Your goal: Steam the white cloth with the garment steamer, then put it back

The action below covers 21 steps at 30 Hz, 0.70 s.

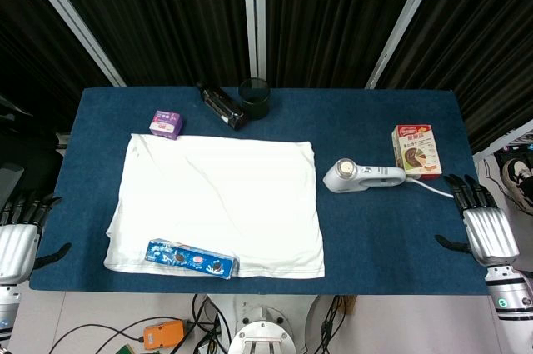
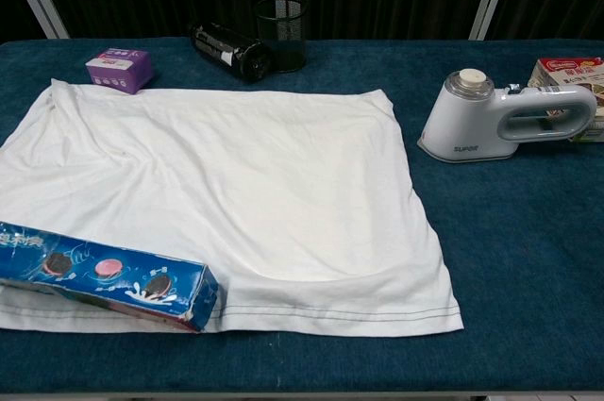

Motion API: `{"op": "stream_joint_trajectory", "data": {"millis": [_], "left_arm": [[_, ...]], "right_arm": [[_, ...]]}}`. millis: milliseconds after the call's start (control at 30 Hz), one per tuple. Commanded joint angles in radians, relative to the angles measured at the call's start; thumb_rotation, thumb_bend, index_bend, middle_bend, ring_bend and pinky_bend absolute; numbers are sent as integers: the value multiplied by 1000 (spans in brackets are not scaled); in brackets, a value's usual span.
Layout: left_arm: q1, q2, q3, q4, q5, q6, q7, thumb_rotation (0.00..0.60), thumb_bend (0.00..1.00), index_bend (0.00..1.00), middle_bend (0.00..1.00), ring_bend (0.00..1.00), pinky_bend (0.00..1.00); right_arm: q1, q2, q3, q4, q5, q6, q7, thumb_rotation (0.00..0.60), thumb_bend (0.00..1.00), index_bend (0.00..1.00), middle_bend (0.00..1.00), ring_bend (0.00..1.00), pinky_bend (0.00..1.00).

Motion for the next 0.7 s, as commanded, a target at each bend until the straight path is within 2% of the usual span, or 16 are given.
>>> {"op": "stream_joint_trajectory", "data": {"millis": [33, 267, 467, 700], "left_arm": [[-8, 1, -2, -8, -14, -18, 10, 600, 87, 187, 138, 40, 0], [-14, 4, -8, -19, -18, -25, 20, 600, 87, 187, 138, 40, 0], [-27, -6, -13, -24, -24, -44, 22, 600, 87, 187, 138, 40, 0], [-34, -5, -15, -29, -34, -58, 28, 600, 87, 186, 138, 40, 0]], "right_arm": [[6, -5, 1, 3, 5, -9, -1, 600, 0, 0, 132, 47, 166], [55, -6, 22, -10, 7, -62, -4, 600, 0, 4, 132, 50, 166], [181, -37, 82, -2, 86, -235, -3, 600, 0, 58, 132, 52, 118], [335, -91, 136, 70, 231, -463, -50, 600, 0, 147, 147, 88, 107]]}}
